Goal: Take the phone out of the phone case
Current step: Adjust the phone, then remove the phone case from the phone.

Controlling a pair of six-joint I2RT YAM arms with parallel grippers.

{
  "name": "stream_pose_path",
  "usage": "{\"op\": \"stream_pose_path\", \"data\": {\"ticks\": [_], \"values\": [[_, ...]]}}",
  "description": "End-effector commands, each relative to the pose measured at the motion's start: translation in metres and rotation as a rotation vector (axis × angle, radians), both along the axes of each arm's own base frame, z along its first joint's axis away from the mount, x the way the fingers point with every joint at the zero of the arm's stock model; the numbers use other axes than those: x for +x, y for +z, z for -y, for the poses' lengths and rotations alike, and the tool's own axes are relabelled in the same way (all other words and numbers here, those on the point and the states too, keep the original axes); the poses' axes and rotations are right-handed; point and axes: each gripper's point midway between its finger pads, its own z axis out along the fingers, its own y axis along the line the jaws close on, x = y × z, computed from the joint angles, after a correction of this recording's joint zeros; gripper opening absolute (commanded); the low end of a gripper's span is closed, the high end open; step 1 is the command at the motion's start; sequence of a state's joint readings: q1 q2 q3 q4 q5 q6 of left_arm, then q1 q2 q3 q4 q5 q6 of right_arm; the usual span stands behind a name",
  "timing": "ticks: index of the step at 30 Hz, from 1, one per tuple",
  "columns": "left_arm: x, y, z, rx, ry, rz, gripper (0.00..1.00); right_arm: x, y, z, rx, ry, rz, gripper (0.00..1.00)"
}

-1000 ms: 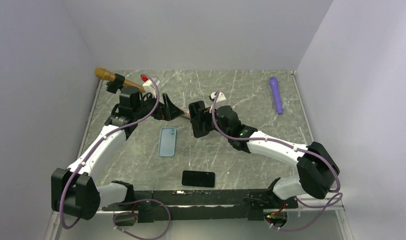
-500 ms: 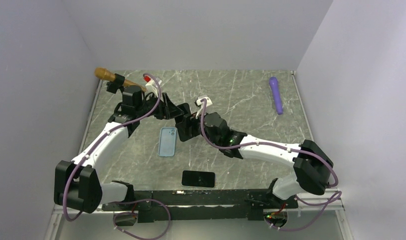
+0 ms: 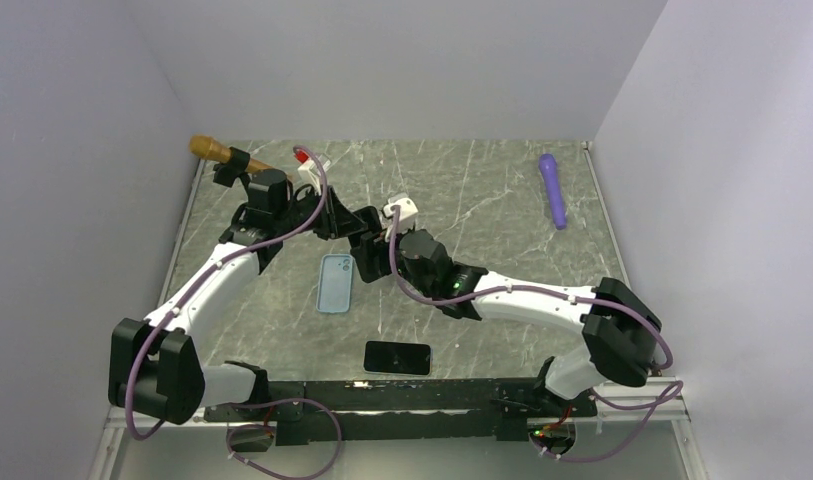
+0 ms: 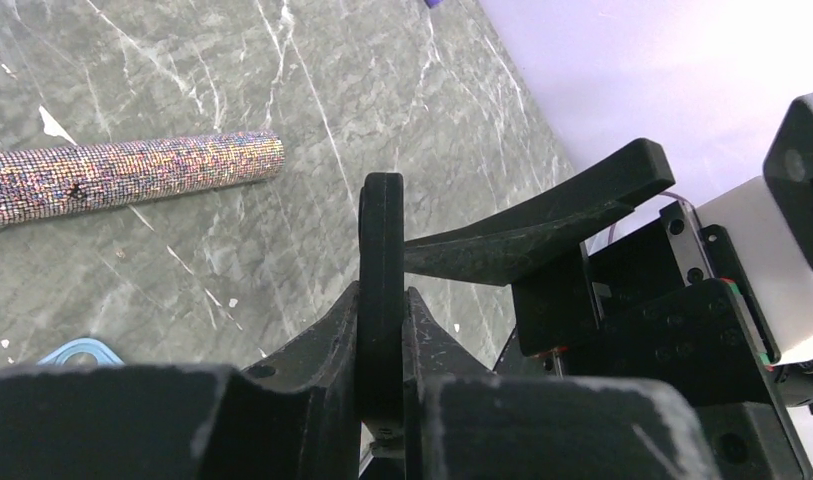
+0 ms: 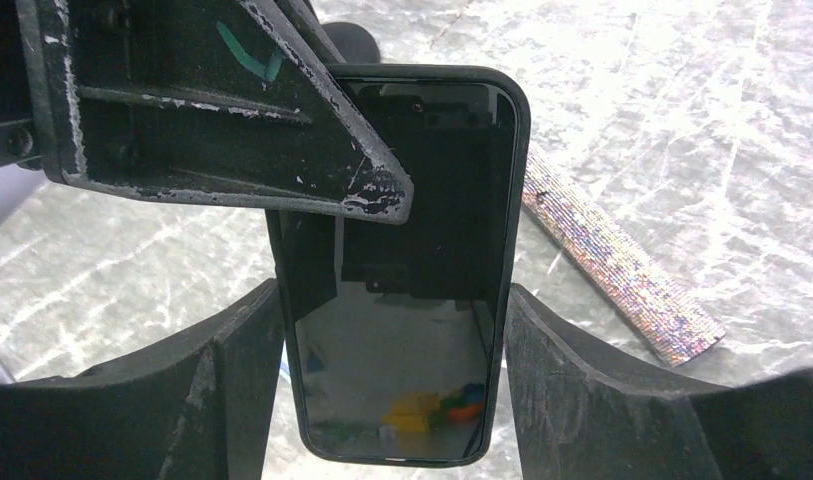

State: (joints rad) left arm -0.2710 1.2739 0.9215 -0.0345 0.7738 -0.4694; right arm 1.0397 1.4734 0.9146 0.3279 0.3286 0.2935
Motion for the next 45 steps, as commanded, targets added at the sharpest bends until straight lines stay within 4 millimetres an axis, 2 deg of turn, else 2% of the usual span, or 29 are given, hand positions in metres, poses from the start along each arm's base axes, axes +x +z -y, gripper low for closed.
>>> {"op": "stream_pose_path", "data": {"ticks": [1,3,4,6,7,11,13,16,17,20,23,29,34,37,38,42,45], "values": [[-0.003,0.029,0.003,-0.016,-0.05,0.11,0.0,-0.004,0.047,-0.011,-0.014,0.083,0.087,0.26],[-0.004,0.032,0.002,-0.018,-0.046,0.132,0.0,-0.005,0.044,-0.01,-0.114,0.11,0.055,0.68],[-0.004,0.033,0.001,-0.015,-0.042,0.138,0.0,-0.009,0.042,-0.008,-0.147,0.133,0.038,0.83],[-0.005,0.035,0.001,-0.016,-0.044,0.14,0.0,-0.019,0.03,0.004,-0.21,0.161,-0.011,0.97],[-0.006,0.035,0.002,-0.019,-0.044,0.138,0.0,-0.023,0.025,0.011,-0.229,0.16,-0.037,0.99],[-0.008,0.038,0.001,-0.003,-0.035,0.147,0.0,-0.029,0.006,0.048,-0.27,0.039,-0.178,1.0],[-0.01,0.043,0.001,-0.012,-0.034,0.166,0.0,-0.038,-0.005,0.06,-0.267,0.029,-0.233,1.0],[-0.013,0.048,0.001,-0.023,-0.037,0.183,0.0,-0.047,-0.019,0.079,-0.203,-0.015,-0.33,1.0],[-0.014,0.048,0.001,-0.021,-0.038,0.185,0.0,-0.049,-0.015,0.084,-0.15,-0.017,-0.354,1.0],[-0.019,0.051,0.004,-0.043,-0.058,0.188,0.0,-0.061,-0.008,0.082,0.02,0.092,-0.421,1.0],[-0.024,0.058,0.009,-0.082,-0.087,0.204,0.0,-0.065,-0.003,0.086,0.158,0.175,-0.45,1.0],[-0.032,0.068,0.011,-0.132,-0.107,0.217,0.0,-0.083,0.028,0.075,0.371,0.374,-0.362,0.99],[-0.037,0.077,0.006,-0.237,-0.01,0.177,0.0,-0.083,0.044,0.071,0.59,0.388,-0.378,0.88],[-0.044,0.084,-0.006,-0.362,0.11,0.167,0.0,-0.086,0.057,0.074,0.713,0.409,-0.358,0.84],[-0.049,0.092,-0.013,-0.41,0.154,0.185,0.0,-0.085,0.058,0.075,0.735,0.403,-0.358,0.82],[-0.057,0.104,-0.039,-0.548,0.323,0.22,0.0,-0.089,0.06,0.072,0.772,0.439,-0.368,0.8],[-0.061,0.107,-0.052,-0.614,0.398,0.224,0.0,-0.099,0.064,0.063,0.788,0.523,-0.387,0.7]]}}
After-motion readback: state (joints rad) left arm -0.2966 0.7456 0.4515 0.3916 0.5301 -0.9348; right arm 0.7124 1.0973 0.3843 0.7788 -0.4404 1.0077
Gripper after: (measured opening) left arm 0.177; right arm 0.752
